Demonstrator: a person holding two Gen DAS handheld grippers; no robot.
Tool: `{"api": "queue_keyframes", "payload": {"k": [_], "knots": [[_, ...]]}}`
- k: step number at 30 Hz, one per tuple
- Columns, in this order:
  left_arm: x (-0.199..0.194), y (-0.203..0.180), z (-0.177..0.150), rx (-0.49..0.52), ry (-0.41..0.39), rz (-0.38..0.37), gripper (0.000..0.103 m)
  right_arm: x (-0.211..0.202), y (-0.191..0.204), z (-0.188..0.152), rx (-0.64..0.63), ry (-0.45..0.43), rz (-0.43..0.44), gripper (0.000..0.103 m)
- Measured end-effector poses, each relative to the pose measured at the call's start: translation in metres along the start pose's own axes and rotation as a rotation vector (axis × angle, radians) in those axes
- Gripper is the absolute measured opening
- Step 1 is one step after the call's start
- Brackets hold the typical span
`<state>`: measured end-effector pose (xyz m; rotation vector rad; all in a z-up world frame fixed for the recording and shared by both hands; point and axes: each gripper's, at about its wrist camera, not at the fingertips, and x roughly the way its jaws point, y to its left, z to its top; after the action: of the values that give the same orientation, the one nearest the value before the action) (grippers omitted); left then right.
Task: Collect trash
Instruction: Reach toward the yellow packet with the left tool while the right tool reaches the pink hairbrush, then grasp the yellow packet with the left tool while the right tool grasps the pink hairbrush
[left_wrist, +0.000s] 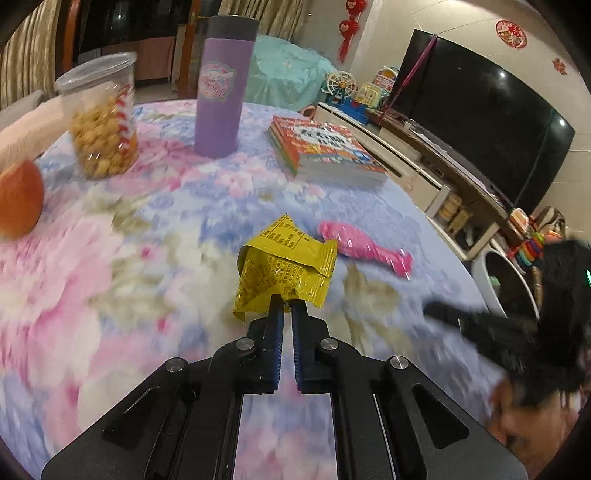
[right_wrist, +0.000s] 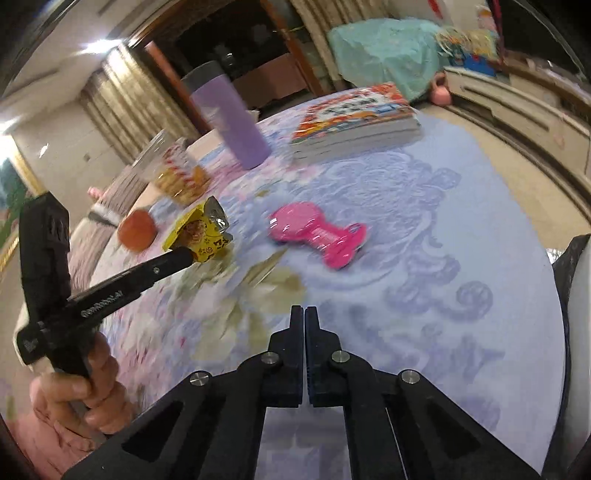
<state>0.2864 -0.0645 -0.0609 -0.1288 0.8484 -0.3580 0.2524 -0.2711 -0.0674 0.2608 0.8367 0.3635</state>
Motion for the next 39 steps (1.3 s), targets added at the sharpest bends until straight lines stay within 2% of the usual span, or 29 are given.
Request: {"api": "queue_keyframes", "payload": {"k": [4,5,6,7,8,13,16,18,19,26,28,31,36,39], "knots": [[-0.018,0.009,-0.027,-0.038,0.034,-0.021,0.004,-0.001,0.011,0.019,-0.077,-0.023,-0.068,0.013],[-0.021,0.013,-0.032,-0.049,0.042,-0.026,0.004,0.003,0.012,0.027,-0.100,-0.024,-0.079,0.027],[-0.023,0.016,-0.036,-0.063,0.048,-0.028,0.004,0.007,0.012,0.031,-0.119,-0.023,-0.087,0.048],[-0.024,0.019,-0.040,-0.075,0.050,-0.028,0.004,0.014,0.015,0.039,-0.157,-0.010,-0.092,0.057],[-0.025,0.022,-0.043,-0.090,0.053,-0.028,0.004,0.023,0.018,0.045,-0.194,0.009,-0.096,0.061],[-0.028,0.033,-0.054,-0.126,0.059,-0.032,0.004,0.065,0.024,0.057,-0.338,0.093,-0.176,0.061],[-0.028,0.033,-0.057,-0.123,0.058,-0.034,0.004,0.080,0.018,0.056,-0.358,0.139,-0.190,0.054],[-0.028,0.032,-0.058,-0.122,0.059,-0.036,0.004,0.080,0.016,0.053,-0.353,0.136,-0.186,0.024],[-0.028,0.031,-0.059,-0.122,0.060,-0.035,0.004,0.076,0.014,0.053,-0.329,0.130,-0.172,0.021],[-0.032,0.017,-0.061,-0.111,0.052,-0.057,0.004,0.026,0.008,0.024,-0.119,0.072,-0.030,0.020],[-0.036,0.009,-0.061,-0.099,0.042,-0.064,0.004,0.006,0.002,0.007,-0.021,0.050,0.023,0.019],[-0.039,-0.006,-0.062,-0.068,0.039,-0.075,0.004,-0.016,-0.004,-0.018,0.079,0.018,0.058,0.019],[-0.042,-0.027,-0.066,-0.028,0.041,-0.108,0.004,-0.040,-0.009,-0.049,0.177,-0.013,0.076,0.019],[-0.048,-0.034,-0.068,0.002,0.027,-0.078,0.004,-0.047,-0.007,-0.056,0.180,-0.022,0.060,0.019]]}}
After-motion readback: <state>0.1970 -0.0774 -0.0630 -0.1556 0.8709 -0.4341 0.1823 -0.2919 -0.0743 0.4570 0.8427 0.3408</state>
